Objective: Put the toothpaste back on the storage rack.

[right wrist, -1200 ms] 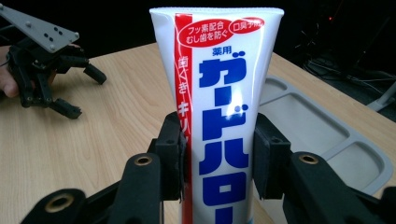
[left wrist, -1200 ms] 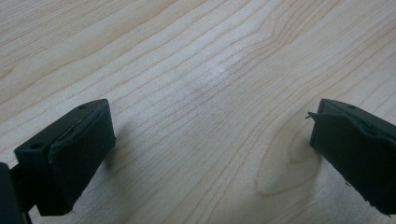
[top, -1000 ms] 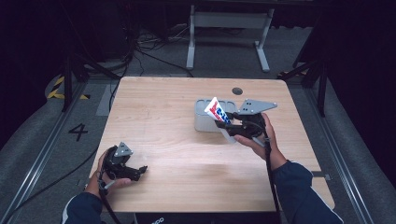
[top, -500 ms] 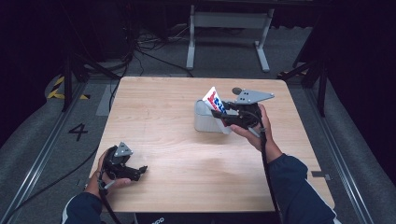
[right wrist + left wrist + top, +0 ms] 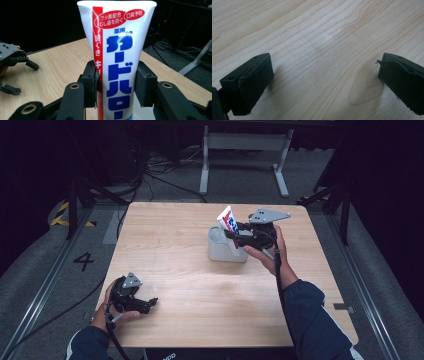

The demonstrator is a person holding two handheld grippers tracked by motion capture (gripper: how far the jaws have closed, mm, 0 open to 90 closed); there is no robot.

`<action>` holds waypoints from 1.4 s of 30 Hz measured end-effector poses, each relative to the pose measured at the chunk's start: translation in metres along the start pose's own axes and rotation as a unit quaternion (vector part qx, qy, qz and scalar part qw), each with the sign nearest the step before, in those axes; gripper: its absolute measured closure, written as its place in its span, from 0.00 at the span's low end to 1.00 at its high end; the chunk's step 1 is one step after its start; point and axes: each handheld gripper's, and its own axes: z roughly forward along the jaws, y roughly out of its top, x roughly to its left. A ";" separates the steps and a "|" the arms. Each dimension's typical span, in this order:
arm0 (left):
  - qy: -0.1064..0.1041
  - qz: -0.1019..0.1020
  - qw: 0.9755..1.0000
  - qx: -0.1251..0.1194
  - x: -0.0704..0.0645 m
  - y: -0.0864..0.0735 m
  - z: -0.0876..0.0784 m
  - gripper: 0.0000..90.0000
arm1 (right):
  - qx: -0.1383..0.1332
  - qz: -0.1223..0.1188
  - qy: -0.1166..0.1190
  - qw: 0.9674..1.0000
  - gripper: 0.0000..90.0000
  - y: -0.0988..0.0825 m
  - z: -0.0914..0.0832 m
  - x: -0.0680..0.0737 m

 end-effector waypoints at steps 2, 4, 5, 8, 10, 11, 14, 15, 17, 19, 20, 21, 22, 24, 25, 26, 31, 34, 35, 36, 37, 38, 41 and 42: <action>0.000 -0.001 1.000 0.000 0.000 0.000 0.000 0.00 | -0.001 0.001 0.000 1.000 0.66 0.002 0.000 -0.001; 0.000 -0.001 1.000 0.000 0.000 0.000 0.000 0.00 | -0.005 0.001 -0.001 1.000 0.66 0.004 0.000 -0.001; 0.000 -0.001 1.000 0.000 0.000 0.000 0.000 0.00 | -0.007 0.001 0.000 1.000 0.66 0.005 0.000 -0.001; 0.001 -0.001 1.000 0.000 0.000 0.000 0.000 0.00 | -0.010 -0.002 -0.004 1.000 0.66 0.008 0.001 -0.002; -0.001 0.000 1.000 0.002 0.000 0.000 0.000 0.01 | -0.009 -0.004 -0.005 1.000 0.66 0.010 0.002 -0.002; -0.001 0.000 1.000 0.003 0.000 0.000 -0.001 0.00 | -0.010 -0.005 -0.005 1.000 0.66 0.010 0.003 -0.003; -0.001 0.000 1.000 0.003 0.000 0.000 -0.001 0.00 | -0.010 -0.002 -0.008 1.000 0.66 0.012 0.005 -0.004; -0.001 0.000 1.000 0.002 0.000 0.000 -0.001 0.00 | -0.010 -0.003 -0.009 1.000 0.66 0.013 0.006 -0.005; -0.001 0.000 1.000 0.003 0.000 0.000 -0.001 0.01 | -0.010 -0.003 -0.011 1.000 0.66 0.014 0.008 -0.006; -0.001 -0.001 1.000 0.003 0.000 0.000 -0.001 0.01 | -0.012 0.000 -0.015 1.000 0.66 0.016 0.009 -0.008; -0.001 0.000 1.000 0.002 0.000 0.000 -0.001 0.01 | -0.014 -0.001 -0.016 1.000 0.66 0.016 0.010 -0.008; -0.001 0.000 1.000 0.002 0.000 0.000 -0.001 0.00 | -0.015 0.001 -0.020 1.000 0.66 0.017 0.011 -0.009; -0.001 0.000 1.000 0.002 0.000 0.000 -0.001 0.01 | -0.015 0.001 -0.021 1.000 0.66 0.018 0.012 -0.010; -0.001 0.001 1.000 0.003 0.000 0.000 -0.001 0.00 | -0.013 0.001 -0.024 1.000 0.66 0.018 0.013 -0.011; -0.001 0.000 1.000 0.002 0.000 0.000 -0.001 0.00 | -0.012 0.000 -0.027 1.000 0.66 0.018 0.014 -0.012; -0.001 0.000 1.000 0.003 0.000 0.000 -0.001 0.00 | -0.011 0.001 -0.028 1.000 0.66 0.018 0.014 -0.013; -0.001 -0.002 1.000 0.002 0.000 0.000 -0.001 0.00 | -0.008 0.005 -0.033 0.999 0.66 0.015 0.019 -0.018; -0.001 -0.002 1.000 0.002 0.000 0.000 -0.001 0.00 | -0.006 0.009 -0.037 0.999 0.66 0.013 0.022 -0.021; -0.001 -0.002 1.000 0.002 0.000 0.000 0.000 0.00 | -0.006 0.009 -0.039 0.999 0.66 0.012 0.023 -0.022; -0.002 -0.003 1.000 0.003 0.000 0.000 -0.001 0.00 | -0.004 0.009 -0.040 0.999 0.66 0.011 0.024 -0.024; -0.001 -0.003 1.000 0.002 0.000 0.000 -0.001 0.01 | -0.004 0.010 -0.041 0.999 0.66 0.011 0.025 -0.025; -0.002 -0.003 1.000 0.002 0.000 0.000 -0.001 0.00 | -0.003 0.012 -0.042 0.999 0.66 0.010 0.026 -0.026; -0.001 -0.002 1.000 0.002 0.000 0.000 0.000 0.01 | -0.005 0.014 -0.043 0.999 0.66 0.008 0.027 -0.028; -0.002 -0.003 1.000 0.002 0.000 0.000 -0.001 0.00 | -0.005 0.016 -0.044 0.999 0.66 0.008 0.028 -0.029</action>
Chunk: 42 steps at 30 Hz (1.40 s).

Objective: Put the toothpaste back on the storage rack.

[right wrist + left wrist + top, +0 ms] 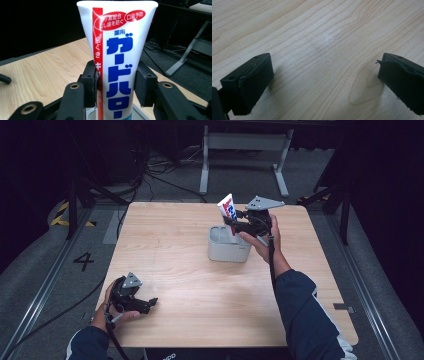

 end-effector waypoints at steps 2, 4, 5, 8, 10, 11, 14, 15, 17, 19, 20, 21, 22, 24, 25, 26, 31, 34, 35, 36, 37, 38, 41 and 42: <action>0.002 0.001 1.000 -0.004 0.000 0.000 0.001 0.00 | -0.001 -0.001 -0.002 1.000 0.66 -0.001 0.001 -0.001; 0.002 0.000 1.000 -0.003 0.000 0.000 0.001 0.00 | 0.003 0.001 -0.002 1.000 0.66 -0.002 0.003 -0.002; 0.002 0.000 1.000 -0.003 0.000 0.000 0.001 0.00 | 0.005 0.001 -0.003 1.000 0.66 -0.002 0.004 -0.002; 0.002 0.000 1.000 -0.003 0.000 0.000 0.001 0.00 | 0.008 -0.001 -0.005 1.000 0.66 -0.004 0.006 -0.003; 0.002 0.001 1.000 -0.004 0.000 0.000 0.001 0.01 | 0.010 0.000 -0.006 1.000 0.66 -0.005 0.007 -0.004; 0.002 0.000 1.000 -0.004 0.000 0.000 0.001 0.00 | 0.011 0.000 -0.006 1.000 0.66 -0.006 0.007 -0.005; 0.002 0.000 1.000 -0.004 0.000 0.000 0.001 0.01 | 0.010 0.003 -0.005 1.000 0.66 -0.008 0.009 -0.005; 0.002 0.001 1.000 -0.004 0.000 0.000 0.001 0.00 | 0.011 0.004 -0.005 1.000 0.66 -0.010 0.009 -0.005; 0.001 0.002 1.000 -0.002 0.000 0.000 0.000 0.01 | 0.015 0.004 -0.005 1.000 0.66 -0.011 0.010 -0.005; 0.003 0.001 1.000 -0.004 0.000 0.000 0.001 0.01 | 0.016 0.007 -0.005 1.000 0.66 -0.013 0.011 -0.006; 0.003 0.001 1.000 -0.004 0.000 0.000 0.001 0.01 | 0.016 0.009 -0.005 1.000 0.66 -0.014 0.011 -0.006; 0.003 0.001 1.000 -0.004 0.000 0.000 0.001 0.01 | 0.016 0.010 -0.003 1.000 0.66 -0.016 0.011 -0.007; 0.003 0.001 1.000 -0.004 0.000 0.000 0.001 0.01 | 0.019 0.014 -0.003 1.000 0.66 -0.017 0.011 -0.007; 0.002 0.002 1.000 -0.002 0.000 0.000 0.000 0.01 | 0.022 0.011 -0.003 1.000 0.66 -0.019 0.011 -0.007; 0.002 0.000 1.000 -0.003 0.000 0.000 0.001 0.01 | 0.023 0.012 -0.002 1.000 0.66 -0.021 0.011 -0.008; 0.001 0.002 1.000 -0.002 0.000 0.000 0.000 0.01 | 0.024 0.013 -0.001 1.000 0.65 -0.022 0.011 -0.008; 0.003 0.001 1.000 -0.004 0.000 0.000 0.001 0.01 | 0.037 0.008 0.003 0.999 0.65 -0.029 0.011 -0.007; 0.002 0.000 1.000 -0.004 0.000 0.000 0.001 0.01 | 0.043 0.006 0.004 0.999 0.64 -0.032 0.010 -0.007; 0.002 0.002 1.000 -0.002 0.000 0.000 0.000 0.01 | 0.045 0.006 0.004 0.999 0.64 -0.033 0.010 -0.007; 0.003 0.002 1.000 -0.004 0.000 0.000 0.001 0.01 | 0.047 0.004 0.004 0.999 0.64 -0.034 0.010 -0.006; 0.002 0.001 1.000 -0.002 0.000 0.000 0.000 0.01 | 0.048 0.002 0.005 0.999 0.64 -0.035 0.009 -0.006; 0.003 0.001 1.000 -0.004 0.000 0.000 0.001 0.01 | 0.051 0.001 0.004 0.999 0.64 -0.037 0.009 -0.006; 0.001 0.005 1.000 -0.001 0.000 0.000 0.000 0.01 | 0.062 -0.004 0.005 0.998 0.63 -0.041 0.008 -0.005; 0.001 0.006 1.000 -0.001 0.001 0.000 0.000 0.01 | 0.065 -0.006 0.004 0.998 0.63 -0.041 0.008 -0.005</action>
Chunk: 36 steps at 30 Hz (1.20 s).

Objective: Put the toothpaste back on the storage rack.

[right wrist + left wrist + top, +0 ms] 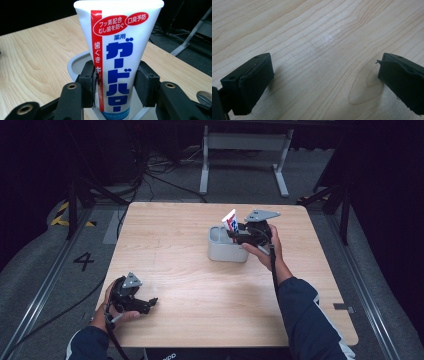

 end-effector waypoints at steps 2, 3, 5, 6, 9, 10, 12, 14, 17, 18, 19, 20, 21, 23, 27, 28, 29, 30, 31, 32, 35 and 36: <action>0.002 0.003 1.000 -0.002 0.000 0.000 0.000 0.01 | 0.002 -0.001 -0.001 1.000 0.63 -0.001 0.000 0.000; 0.002 0.003 1.000 -0.001 0.000 0.000 0.000 0.01 | 0.006 -0.002 -0.001 1.000 0.63 -0.002 -0.001 0.001; 0.002 0.003 1.000 -0.001 0.000 0.000 0.000 0.01 | 0.011 -0.007 -0.002 1.000 0.63 -0.004 -0.001 0.001; 0.002 0.003 1.000 -0.001 0.000 0.000 0.000 0.01 | 0.014 -0.008 -0.002 1.000 0.63 -0.005 -0.001 0.001; 0.000 -0.001 1.000 -0.001 0.000 -0.001 0.000 0.01 | 0.023 -0.011 -0.003 1.000 0.62 -0.009 -0.002 0.001; 0.000 -0.001 1.000 -0.001 0.000 -0.001 0.000 0.01 | 0.026 -0.010 -0.004 1.000 0.62 -0.010 -0.002 0.000; 0.000 -0.001 1.000 0.000 0.000 -0.001 0.000 0.01 | 0.030 -0.010 -0.002 0.999 0.62 -0.011 -0.002 0.000; -0.001 -0.002 1.000 0.000 -0.001 -0.001 0.000 0.01 | 0.039 -0.012 -0.002 0.999 0.61 -0.012 -0.002 0.000; -0.001 -0.003 1.000 -0.001 -0.001 -0.001 0.000 0.01 | 0.041 -0.014 -0.001 0.999 0.61 -0.012 -0.003 0.000; -0.001 -0.003 1.000 -0.001 -0.001 -0.001 0.000 0.01 | 0.041 -0.014 -0.001 0.999 0.61 -0.012 -0.003 0.000; 0.000 -0.001 1.000 0.000 0.000 -0.001 0.000 0.01 | 0.043 -0.012 0.000 0.999 0.60 -0.011 -0.004 0.000; 0.000 -0.002 1.000 -0.001 0.000 -0.001 0.000 0.01 | 0.043 -0.012 0.000 0.999 0.60 -0.011 -0.004 0.000; -0.001 -0.002 1.000 -0.001 0.000 -0.001 0.000 0.01 | 0.044 -0.012 -0.001 0.999 0.60 -0.011 -0.004 0.000; -0.001 -0.003 1.000 -0.001 -0.001 -0.001 0.000 0.01 | 0.045 -0.011 0.000 0.999 0.59 -0.011 -0.005 0.000; -0.001 -0.002 1.000 -0.001 -0.001 -0.001 0.000 0.01 | 0.043 -0.013 0.008 0.999 0.59 -0.010 -0.007 0.001; -0.001 -0.002 1.000 0.000 -0.001 -0.001 0.000 0.01 | 0.041 -0.012 0.004 0.999 0.58 -0.009 -0.007 0.002; -0.001 -0.002 1.000 0.000 -0.001 -0.001 0.000 0.01 | 0.041 -0.012 0.001 0.999 0.59 -0.009 -0.007 0.002; -0.001 -0.002 1.000 0.000 -0.001 -0.001 0.000 0.01 | 0.041 -0.012 0.001 0.999 0.59 -0.009 -0.007 0.002; -0.001 -0.002 1.000 -0.001 -0.001 -0.001 0.000 0.01 | 0.042 -0.012 0.002 0.999 0.59 -0.009 -0.008 0.002; -0.001 -0.002 1.000 -0.001 -0.001 -0.001 0.000 0.01 | 0.043 -0.011 0.003 0.999 0.58 -0.009 -0.008 0.002; -0.001 -0.002 1.000 0.000 -0.001 -0.001 0.000 0.01 | 0.042 -0.006 0.004 0.999 0.59 -0.010 -0.009 0.001; -0.001 -0.002 1.000 -0.001 -0.001 -0.001 0.000 0.01 | 0.040 -0.004 0.004 0.999 0.59 -0.010 -0.009 0.001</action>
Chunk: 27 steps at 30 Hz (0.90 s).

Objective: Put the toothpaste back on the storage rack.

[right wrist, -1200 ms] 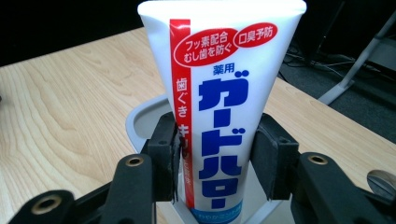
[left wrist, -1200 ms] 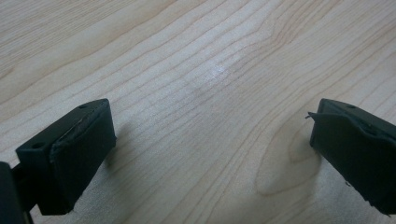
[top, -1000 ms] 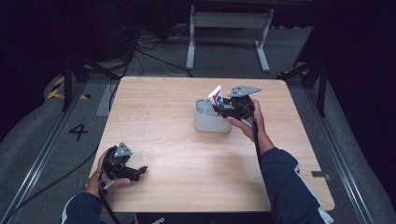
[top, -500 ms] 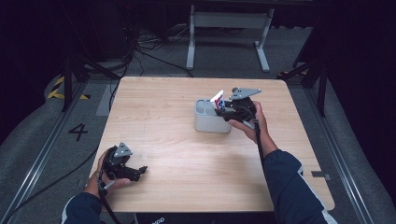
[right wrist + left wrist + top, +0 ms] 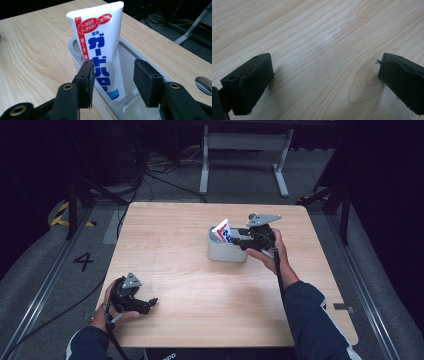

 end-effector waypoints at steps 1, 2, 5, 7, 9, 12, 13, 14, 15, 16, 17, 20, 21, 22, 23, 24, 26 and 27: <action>0.000 0.000 1.000 0.000 0.000 0.000 0.000 0.01 | 0.000 0.001 0.000 1.000 0.59 0.000 0.000 0.000; 0.000 0.000 1.000 0.000 0.000 0.000 0.000 0.01 | -0.002 0.000 0.000 1.000 0.58 0.000 -0.001 0.000; 0.000 0.000 1.000 0.000 0.000 0.000 0.000 0.01 | -0.003 -0.001 0.001 1.000 0.58 0.000 -0.002 0.001; 0.000 0.000 1.000 0.000 0.000 0.000 0.000 0.01 | -0.003 -0.003 0.000 1.000 0.58 0.001 -0.003 0.002; 0.000 0.000 1.000 0.000 0.000 0.000 0.000 0.01 | -0.004 -0.004 0.002 1.000 0.58 0.001 -0.004 0.003; 0.000 0.000 1.000 0.000 0.000 0.000 0.000 0.01 | -0.003 -0.008 0.001 1.000 0.57 0.001 -0.006 0.005; 0.000 0.000 1.000 0.000 0.000 0.000 0.000 0.01 | -0.003 -0.009 0.001 1.000 0.57 0.001 -0.006 0.006; 0.000 0.000 1.000 0.000 0.000 0.000 0.000 0.01 | -0.002 -0.010 0.003 1.000 0.56 0.001 -0.007 0.007; 0.000 0.000 1.000 0.000 0.000 0.000 0.000 0.01 | 0.001 -0.014 0.003 1.000 0.56 0.001 -0.008 0.008; 0.000 0.000 1.000 0.000 0.000 0.000 0.000 0.01 | 0.003 -0.020 0.000 1.000 0.56 0.001 -0.009 0.010; 0.000 0.000 1.000 0.000 0.000 0.000 0.000 0.01 | 0.004 -0.025 -0.002 1.000 0.55 0.002 -0.010 0.011; 0.000 0.000 1.000 0.000 0.000 0.000 0.000 0.01 | 0.006 -0.030 -0.003 1.000 0.53 0.002 -0.014 0.013; 0.000 0.000 1.000 0.000 0.000 0.000 0.000 0.01 | 0.006 -0.033 -0.005 0.999 0.53 0.002 -0.015 0.014; 0.000 0.000 1.000 0.000 0.000 0.000 0.000 0.01 | 0.008 -0.034 -0.006 0.999 0.53 0.002 -0.017 0.015; 0.000 0.000 1.000 0.000 0.000 0.000 0.000 0.01 | 0.008 -0.036 -0.007 0.999 0.52 0.002 -0.018 0.015; -0.001 -0.005 1.000 0.000 -0.001 0.000 0.000 0.01 | 0.008 -0.038 -0.008 0.999 0.52 0.002 -0.020 0.015; -0.001 -0.005 1.000 0.000 -0.001 0.000 0.000 0.01 | 0.007 -0.038 -0.007 0.999 0.51 0.001 -0.023 0.016; -0.001 -0.003 1.000 0.000 -0.001 0.000 0.000 0.01 | 0.009 -0.039 -0.006 0.999 0.51 0.001 -0.026 0.017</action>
